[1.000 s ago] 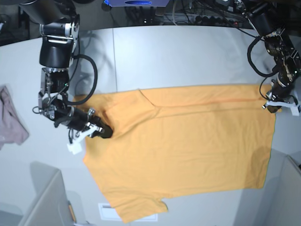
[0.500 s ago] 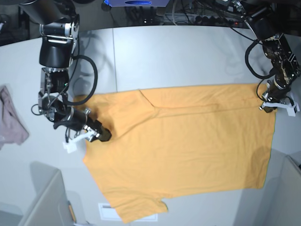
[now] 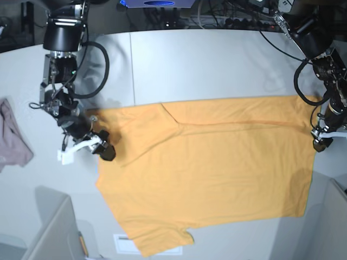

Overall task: Fold the T-shirt properly
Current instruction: 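Lift both shoulder corners and drag the shirt along the table, then pull the shoulder edge taut and lay it down with both grippers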

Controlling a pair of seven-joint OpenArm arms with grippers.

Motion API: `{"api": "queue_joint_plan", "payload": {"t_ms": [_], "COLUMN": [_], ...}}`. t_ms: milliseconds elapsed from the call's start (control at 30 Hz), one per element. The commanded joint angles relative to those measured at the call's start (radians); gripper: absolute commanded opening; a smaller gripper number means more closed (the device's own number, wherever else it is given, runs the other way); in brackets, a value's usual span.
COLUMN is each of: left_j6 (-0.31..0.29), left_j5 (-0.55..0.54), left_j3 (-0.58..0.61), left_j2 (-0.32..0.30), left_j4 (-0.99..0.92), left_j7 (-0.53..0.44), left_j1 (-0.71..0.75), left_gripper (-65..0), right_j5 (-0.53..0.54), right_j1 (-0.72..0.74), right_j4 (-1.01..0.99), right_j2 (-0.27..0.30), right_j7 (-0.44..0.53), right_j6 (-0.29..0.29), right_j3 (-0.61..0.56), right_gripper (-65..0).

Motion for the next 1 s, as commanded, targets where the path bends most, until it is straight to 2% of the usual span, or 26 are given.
{"api": "queue_joint_plan", "payload": {"t_ms": [0,33,100,200,300,400,567,767,967], "left_j6": [0.006,0.003,-0.023,-0.117,-0.184,-0.204,-0.210,-0.210,-0.209], "left_j5": [-0.001,-0.004,-0.004,-0.004,-0.004,-0.004,-0.004,0.007,0.007], "left_j3": [-0.054,-0.092,-0.174,-0.243,-0.283,-0.330,-0.335,-0.330,-0.229], "left_j2": [-0.031,-0.028,-0.027,-0.025,-0.022,0.016,0.051,0.079,0.074], "left_j4": [0.025,0.028,0.059,0.097,0.117,0.126,0.122,0.103,0.026], "left_j7": [-0.022,-0.022,-0.022,-0.022,-0.022,-0.022,-0.022,-0.022,-0.028], "left_j1": [0.008,0.038,0.091,0.197,0.283,0.337,0.361,0.315,0.252], "left_gripper": [-25.7,-25.8,-25.8,-26.0,-26.0,-26.0,-26.0,-26.0,-26.0], "right_j5": [0.016,0.016,0.016,0.016,0.016,0.016,0.016,0.016,0.016], "right_j1": [-0.012,-0.042,-0.111,-0.207,-0.299,-0.370,-0.385,-0.381,-0.349], "right_j4": [0.050,0.082,0.151,0.242,0.311,0.334,0.271,0.211,0.183], "right_j2": [0.006,0.006,0.004,-0.017,-0.043,-0.080,-0.112,-0.124,-0.124], "right_j7": [0.022,0.038,0.085,0.154,0.211,0.250,0.257,0.257,0.257], "right_j6": [0.005,-0.017,-0.116,-0.253,-0.328,-0.376,-0.425,-0.423,-0.423], "right_j3": [0.006,0.006,0.020,0.026,0.024,0.021,0.017,0.017,0.018], "right_gripper": [-36.8,-36.8,-36.8,-36.5,-35.7,-32.4,-27.5,-27.5,-27.5]}}
